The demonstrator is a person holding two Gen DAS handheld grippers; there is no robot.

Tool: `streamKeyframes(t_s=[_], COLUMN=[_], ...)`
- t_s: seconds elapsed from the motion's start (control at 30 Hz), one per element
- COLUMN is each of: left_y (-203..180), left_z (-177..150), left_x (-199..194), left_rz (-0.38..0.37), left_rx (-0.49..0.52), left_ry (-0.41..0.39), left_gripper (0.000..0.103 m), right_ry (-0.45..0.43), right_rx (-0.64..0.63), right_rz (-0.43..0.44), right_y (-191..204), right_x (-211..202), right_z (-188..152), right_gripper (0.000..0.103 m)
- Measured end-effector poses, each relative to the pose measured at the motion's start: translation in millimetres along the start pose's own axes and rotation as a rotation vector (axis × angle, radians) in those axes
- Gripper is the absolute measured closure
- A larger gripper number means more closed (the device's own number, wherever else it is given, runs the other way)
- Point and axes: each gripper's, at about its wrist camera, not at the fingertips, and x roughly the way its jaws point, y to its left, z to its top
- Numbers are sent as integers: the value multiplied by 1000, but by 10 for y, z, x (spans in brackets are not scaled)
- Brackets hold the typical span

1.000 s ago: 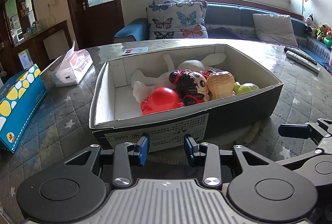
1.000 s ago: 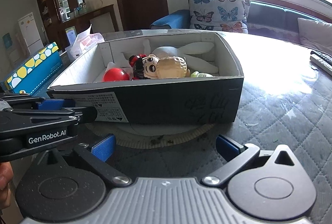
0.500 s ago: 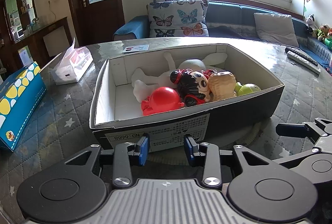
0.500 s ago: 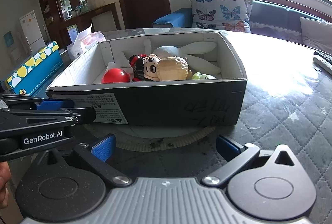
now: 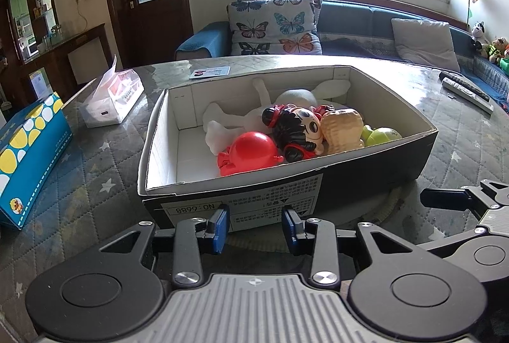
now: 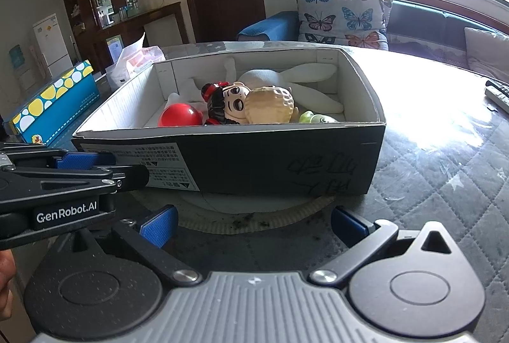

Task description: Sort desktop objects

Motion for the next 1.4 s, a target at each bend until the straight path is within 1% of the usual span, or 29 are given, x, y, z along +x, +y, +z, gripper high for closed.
streamKeyframes(t_s=[0.6, 1.4], left_y=[-31, -12], left_z=[20, 37], left_x=[-46, -217], left_rz=[4, 17], left_rx=[4, 7], left_ry=[-10, -48], left_gripper=[65, 65], right_ry=[-13, -43], right_rx=[-4, -9], right_rz=[4, 10], right_y=[3, 55], right_x=[-37, -131], right_z=[20, 51], right_gripper=[0, 0])
